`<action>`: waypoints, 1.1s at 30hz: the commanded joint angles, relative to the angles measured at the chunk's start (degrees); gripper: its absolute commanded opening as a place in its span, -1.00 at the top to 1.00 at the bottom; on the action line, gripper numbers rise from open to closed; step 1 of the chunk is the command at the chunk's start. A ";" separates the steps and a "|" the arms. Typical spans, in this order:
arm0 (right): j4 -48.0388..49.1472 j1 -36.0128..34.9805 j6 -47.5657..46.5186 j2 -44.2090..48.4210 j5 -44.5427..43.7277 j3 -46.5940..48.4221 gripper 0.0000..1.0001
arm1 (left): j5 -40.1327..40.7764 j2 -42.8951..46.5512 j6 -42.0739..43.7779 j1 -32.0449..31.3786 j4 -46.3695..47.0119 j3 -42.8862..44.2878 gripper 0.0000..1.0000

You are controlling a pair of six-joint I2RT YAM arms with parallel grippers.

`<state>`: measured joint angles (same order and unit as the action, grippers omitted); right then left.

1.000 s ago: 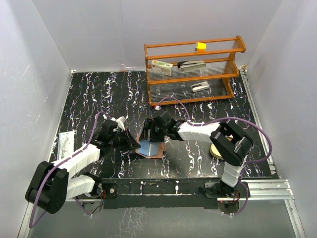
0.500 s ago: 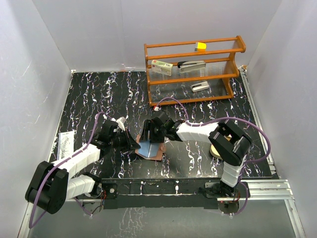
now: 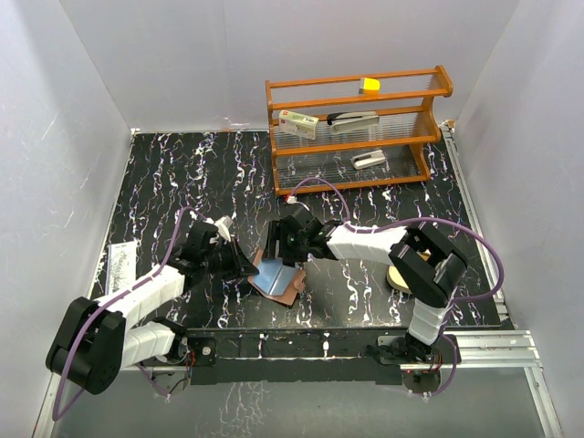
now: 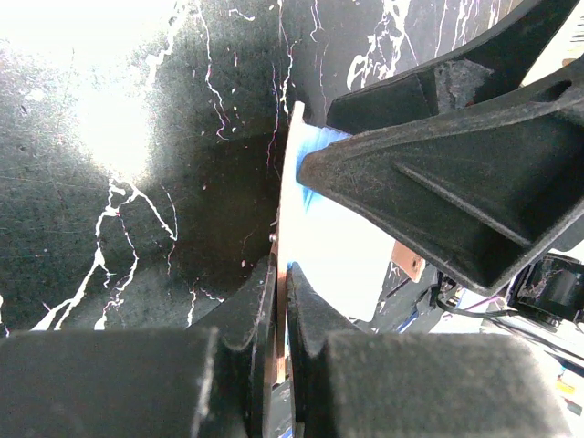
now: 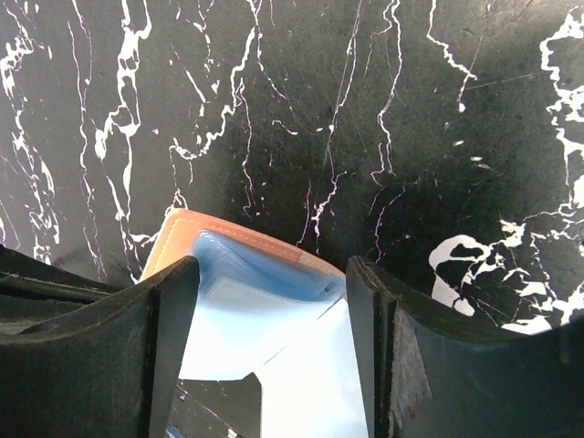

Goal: Put the credit cards into the card holder
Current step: Open the card holder at the center of the board.

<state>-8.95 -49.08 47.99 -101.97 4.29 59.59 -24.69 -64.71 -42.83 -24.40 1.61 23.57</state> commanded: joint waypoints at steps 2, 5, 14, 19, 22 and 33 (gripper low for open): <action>-3.35 0.48 -1.68 1.85 -4.48 0.76 -0.20 | 0.86 2.12 0.86 -0.01 -1.65 0.80 1.00; -4.29 0.48 -1.57 1.82 -4.80 1.09 -0.21 | 1.08 2.35 0.59 0.05 -1.83 0.86 1.00; -7.98 0.48 -1.27 5.63 -5.31 4.66 -0.29 | 4.20 4.63 -1.29 -0.03 -1.53 0.24 1.00; -7.32 0.41 0.09 7.60 -3.01 6.43 -0.26 | 6.54 6.25 -2.29 0.05 -0.02 -0.03 1.00; -6.29 0.17 0.53 6.91 -1.15 7.08 -0.24 | 7.22 6.83 -2.54 -0.02 0.24 0.47 1.00; -5.28 -0.50 -0.55 6.50 -1.25 4.65 0.09 | 10.03 8.71 -2.80 0.04 -0.35 -0.88 1.00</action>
<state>-16.56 -49.12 48.01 -96.20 2.92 64.77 -15.77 -57.71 -45.12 -24.49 0.75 23.55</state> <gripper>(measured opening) 0.518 0.031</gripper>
